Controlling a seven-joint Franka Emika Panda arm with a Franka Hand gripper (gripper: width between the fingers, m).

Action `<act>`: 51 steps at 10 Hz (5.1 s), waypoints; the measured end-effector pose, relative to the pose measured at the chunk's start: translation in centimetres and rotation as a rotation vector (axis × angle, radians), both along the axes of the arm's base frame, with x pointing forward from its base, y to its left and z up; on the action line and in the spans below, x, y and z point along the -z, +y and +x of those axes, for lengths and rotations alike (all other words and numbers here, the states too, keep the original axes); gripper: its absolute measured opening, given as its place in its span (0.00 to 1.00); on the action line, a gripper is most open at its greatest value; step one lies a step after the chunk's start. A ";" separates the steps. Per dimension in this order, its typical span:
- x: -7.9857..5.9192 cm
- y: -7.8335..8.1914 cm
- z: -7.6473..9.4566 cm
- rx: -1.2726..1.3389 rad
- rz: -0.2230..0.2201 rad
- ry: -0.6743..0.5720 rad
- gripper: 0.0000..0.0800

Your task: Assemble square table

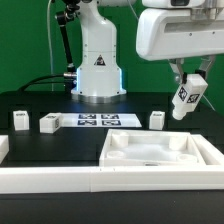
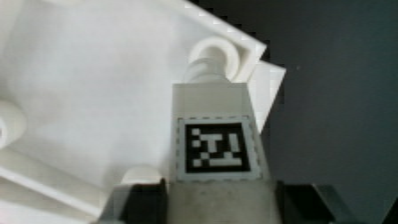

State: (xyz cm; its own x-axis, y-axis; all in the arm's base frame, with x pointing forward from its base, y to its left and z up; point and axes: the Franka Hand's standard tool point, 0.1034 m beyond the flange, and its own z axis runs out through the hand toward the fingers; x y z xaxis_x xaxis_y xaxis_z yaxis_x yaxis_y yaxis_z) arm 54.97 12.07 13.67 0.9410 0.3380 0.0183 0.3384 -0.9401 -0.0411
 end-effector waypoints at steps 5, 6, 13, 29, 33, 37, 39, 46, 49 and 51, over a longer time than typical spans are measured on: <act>-0.9 -1.2 2.5 -0.014 0.040 -0.090 0.36; -0.7 -1.0 2.3 -0.012 0.040 -0.088 0.36; 0.6 -1.0 5.7 -0.030 0.060 -0.138 0.36; 3.9 -2.1 7.2 -0.041 0.073 -0.259 0.36; 4.4 -2.0 7.0 -0.041 0.074 -0.274 0.36; 4.6 -2.0 6.7 -0.038 0.076 -0.327 0.36; 4.7 -2.0 6.4 -0.034 0.078 -0.380 0.36; 4.7 -2.1 6.4 -0.031 0.080 -0.421 0.76; 4.7 -2.2 6.4 -0.031 0.080 -0.421 0.80; 3.9 -2.3 6.6 -0.034 0.077 -0.419 0.81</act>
Offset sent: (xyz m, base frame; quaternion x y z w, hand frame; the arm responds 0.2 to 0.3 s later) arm 0.0334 0.0000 0.0203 0.0322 -0.0100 -0.0033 0.9994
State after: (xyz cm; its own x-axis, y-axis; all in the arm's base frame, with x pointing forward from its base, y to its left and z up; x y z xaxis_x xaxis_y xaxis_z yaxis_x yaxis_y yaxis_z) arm 61.61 9.78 9.78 0.8353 0.3512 0.4231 0.3712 -0.9278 0.0373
